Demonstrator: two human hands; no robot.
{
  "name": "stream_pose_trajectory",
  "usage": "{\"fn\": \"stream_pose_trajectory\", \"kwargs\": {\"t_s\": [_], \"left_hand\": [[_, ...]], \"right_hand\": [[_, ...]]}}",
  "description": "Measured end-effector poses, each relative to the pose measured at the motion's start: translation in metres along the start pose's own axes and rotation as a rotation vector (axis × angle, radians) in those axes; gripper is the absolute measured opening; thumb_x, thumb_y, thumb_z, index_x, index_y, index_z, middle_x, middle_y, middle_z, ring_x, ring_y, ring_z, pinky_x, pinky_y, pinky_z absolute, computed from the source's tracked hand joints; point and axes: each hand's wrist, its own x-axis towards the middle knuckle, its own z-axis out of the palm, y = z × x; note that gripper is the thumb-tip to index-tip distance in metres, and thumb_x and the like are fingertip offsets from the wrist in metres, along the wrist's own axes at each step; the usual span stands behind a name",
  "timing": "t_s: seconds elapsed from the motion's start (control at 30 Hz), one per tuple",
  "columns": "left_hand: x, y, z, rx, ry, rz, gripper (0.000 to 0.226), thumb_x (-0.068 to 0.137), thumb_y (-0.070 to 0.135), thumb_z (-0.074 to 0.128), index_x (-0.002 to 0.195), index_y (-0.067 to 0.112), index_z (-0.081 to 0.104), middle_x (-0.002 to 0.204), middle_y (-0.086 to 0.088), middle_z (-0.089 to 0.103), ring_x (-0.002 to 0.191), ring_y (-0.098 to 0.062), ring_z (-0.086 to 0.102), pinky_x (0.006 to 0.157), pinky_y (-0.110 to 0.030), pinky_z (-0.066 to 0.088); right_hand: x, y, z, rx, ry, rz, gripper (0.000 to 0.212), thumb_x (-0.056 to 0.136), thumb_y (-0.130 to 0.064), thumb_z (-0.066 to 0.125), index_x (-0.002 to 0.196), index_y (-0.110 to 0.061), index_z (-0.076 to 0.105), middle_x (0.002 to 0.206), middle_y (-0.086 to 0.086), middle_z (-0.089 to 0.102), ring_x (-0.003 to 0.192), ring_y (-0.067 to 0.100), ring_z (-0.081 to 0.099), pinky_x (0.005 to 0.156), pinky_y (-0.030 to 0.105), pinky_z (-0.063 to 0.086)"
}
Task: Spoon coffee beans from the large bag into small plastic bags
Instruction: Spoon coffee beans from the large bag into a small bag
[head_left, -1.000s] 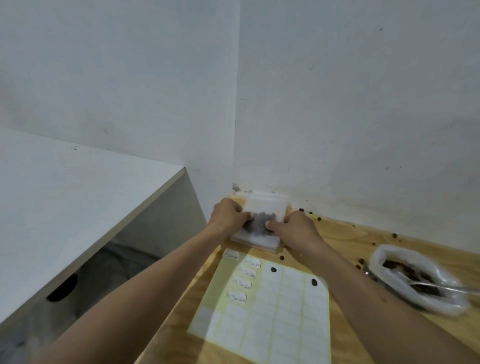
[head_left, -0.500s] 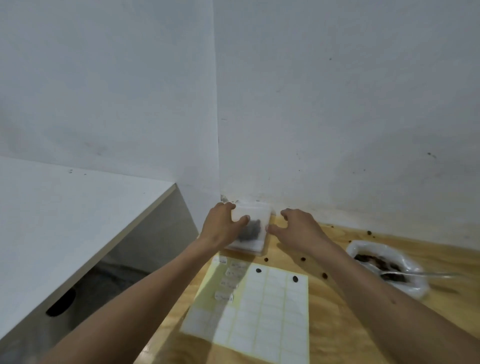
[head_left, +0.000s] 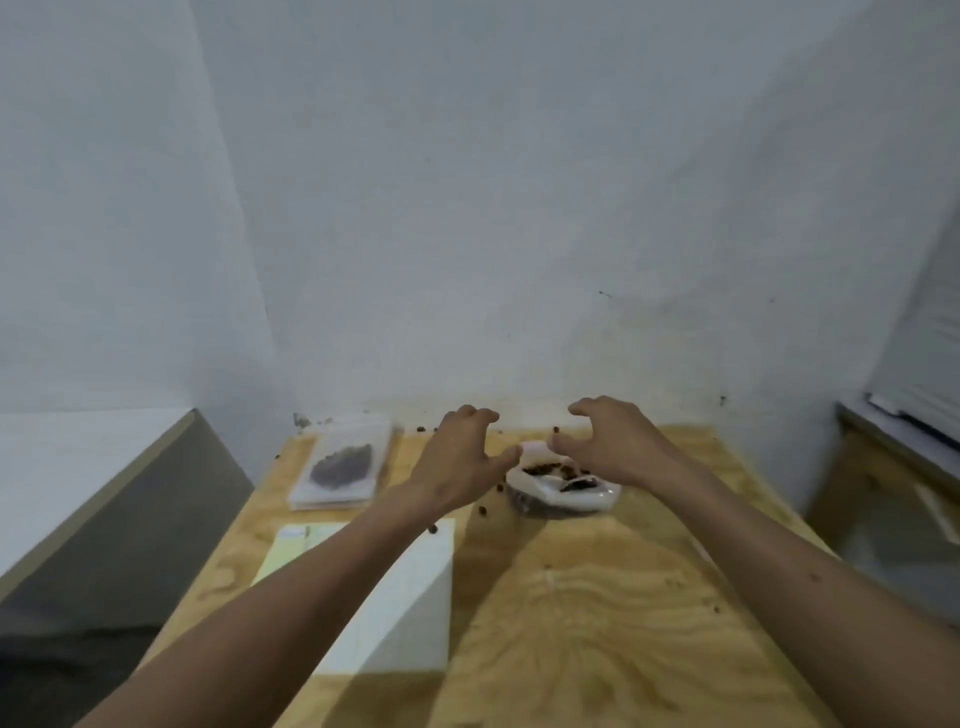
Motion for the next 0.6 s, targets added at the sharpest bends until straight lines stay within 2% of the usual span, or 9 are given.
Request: {"fn": "stream_pose_trajectory", "kwargs": {"t_s": [0.17,0.3,0.37,0.43,0.5,0.57,0.6], "left_hand": [[0.006,0.068,0.04,-0.049,-0.041,0.168,0.054,0.094,0.042,0.062,0.138,0.01,0.056,0.131,-0.008,0.06,0.12,-0.025,0.054,0.092,-0.035,0.043],[-0.001,0.115,0.072,-0.114,-0.136,0.252,0.052,0.094,0.041,0.064,0.133,0.009,0.06,0.122,-0.006,0.063,0.109,-0.024,0.059,0.084,-0.031,0.044],[-0.005,0.134,0.087,-0.106,-0.198,0.271,0.054,0.093,0.042,0.065,0.135,0.009,0.059,0.124,-0.006,0.062,0.107,-0.023,0.061,0.082,-0.029,0.043],[-0.007,0.146,0.104,-0.065,-0.296,0.269,0.062,0.092,0.047,0.066,0.139,0.008,0.055,0.13,-0.01,0.059,0.113,-0.025,0.059,0.087,-0.03,0.044],[-0.008,0.154,0.118,-0.002,-0.413,0.248,0.072,0.087,0.055,0.069,0.138,0.006,0.055,0.134,-0.015,0.055,0.12,-0.029,0.055,0.094,-0.037,0.047],[-0.009,0.159,0.131,0.067,-0.481,0.222,0.062,0.08,0.061,0.073,0.113,0.009,0.065,0.126,-0.016,0.055,0.119,-0.031,0.052,0.091,-0.04,0.048],[-0.009,0.16,0.136,0.085,-0.488,0.216,0.054,0.076,0.062,0.075,0.094,0.012,0.066,0.116,-0.015,0.056,0.117,-0.031,0.052,0.089,-0.04,0.049]], "right_hand": [[-0.034,0.068,-0.028,-0.031,0.071,0.122,0.068,0.091,-0.053,0.065,0.145,-0.015,0.052,0.15,0.006,0.05,0.137,0.024,0.047,0.108,0.037,0.041],[-0.062,0.116,-0.042,-0.059,0.088,0.235,0.066,0.09,-0.055,0.066,0.142,-0.015,0.056,0.147,0.006,0.055,0.13,0.024,0.054,0.103,0.036,0.045],[-0.076,0.134,-0.043,-0.086,0.037,0.311,0.066,0.092,-0.053,0.064,0.143,-0.012,0.055,0.148,0.008,0.053,0.132,0.025,0.053,0.103,0.036,0.044],[-0.088,0.146,-0.041,-0.143,-0.07,0.404,0.068,0.094,-0.054,0.062,0.143,-0.006,0.053,0.148,0.012,0.053,0.133,0.029,0.053,0.104,0.037,0.046],[-0.099,0.152,-0.037,-0.204,-0.177,0.452,0.062,0.095,-0.054,0.06,0.131,-0.003,0.06,0.136,0.017,0.061,0.124,0.032,0.059,0.095,0.039,0.052],[-0.105,0.158,-0.032,-0.212,-0.191,0.466,0.043,0.093,-0.05,0.065,0.099,-0.008,0.065,0.11,0.014,0.066,0.103,0.028,0.065,0.072,0.033,0.052],[-0.107,0.162,-0.03,-0.19,-0.16,0.469,0.042,0.091,-0.047,0.069,0.096,-0.006,0.065,0.105,0.013,0.066,0.098,0.026,0.065,0.07,0.033,0.052]]}}
